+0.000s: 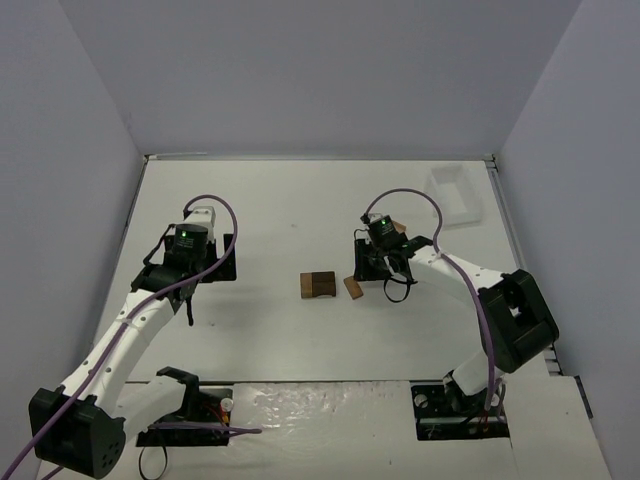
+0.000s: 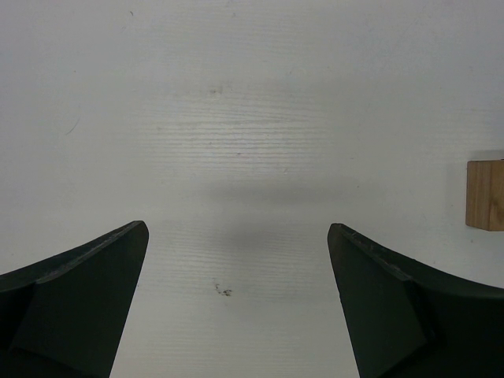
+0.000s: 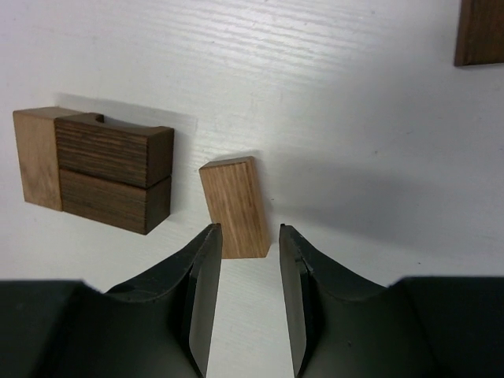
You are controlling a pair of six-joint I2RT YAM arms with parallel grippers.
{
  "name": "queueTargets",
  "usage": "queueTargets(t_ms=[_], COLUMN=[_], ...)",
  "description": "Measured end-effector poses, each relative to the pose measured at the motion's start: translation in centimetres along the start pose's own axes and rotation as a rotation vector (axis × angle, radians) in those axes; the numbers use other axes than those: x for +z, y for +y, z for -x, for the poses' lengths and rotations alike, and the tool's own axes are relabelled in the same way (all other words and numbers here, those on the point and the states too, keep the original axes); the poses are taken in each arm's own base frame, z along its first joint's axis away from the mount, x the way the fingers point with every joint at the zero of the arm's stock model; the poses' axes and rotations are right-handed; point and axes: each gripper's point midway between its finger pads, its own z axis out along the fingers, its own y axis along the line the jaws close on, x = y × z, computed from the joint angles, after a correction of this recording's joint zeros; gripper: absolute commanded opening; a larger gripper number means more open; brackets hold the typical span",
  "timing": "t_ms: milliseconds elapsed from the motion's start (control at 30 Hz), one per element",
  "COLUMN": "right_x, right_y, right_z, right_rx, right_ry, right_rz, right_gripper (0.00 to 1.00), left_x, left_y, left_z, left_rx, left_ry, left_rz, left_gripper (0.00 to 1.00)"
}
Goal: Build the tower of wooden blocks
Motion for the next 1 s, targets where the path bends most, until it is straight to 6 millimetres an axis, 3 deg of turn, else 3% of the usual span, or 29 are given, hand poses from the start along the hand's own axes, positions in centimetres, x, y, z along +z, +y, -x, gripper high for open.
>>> queueTargets(t_ms=[200, 533, 833, 1000], right_x=[0.2, 1.3, 1.9, 2.1], right_y=[0.5, -0.4, -0.3, 0.2], right_z=[-0.6, -2.5, -2.6, -2.5], right_rx=[-0.025, -0.043, -0.047, -0.042], right_ry=[0.030, 0.090, 0.093, 0.080], right_rz=[0.038, 0.018, 0.032, 0.060], right_gripper=[0.29, 0.28, 0.27, 0.20], left_x=[0.0, 0.1, 0.1, 0.1], left_y=[0.0, 0.0, 0.0, 0.0], left_z=[0.0, 0.0, 0.0, -0.1], left_rx=[0.002, 0.002, 0.002, 0.002], left_ry=[0.002, 0.003, 0.002, 0.003], left_rz=[0.000, 0.000, 0.000, 0.000], left_gripper=[0.97, 0.97, 0.97, 0.97])
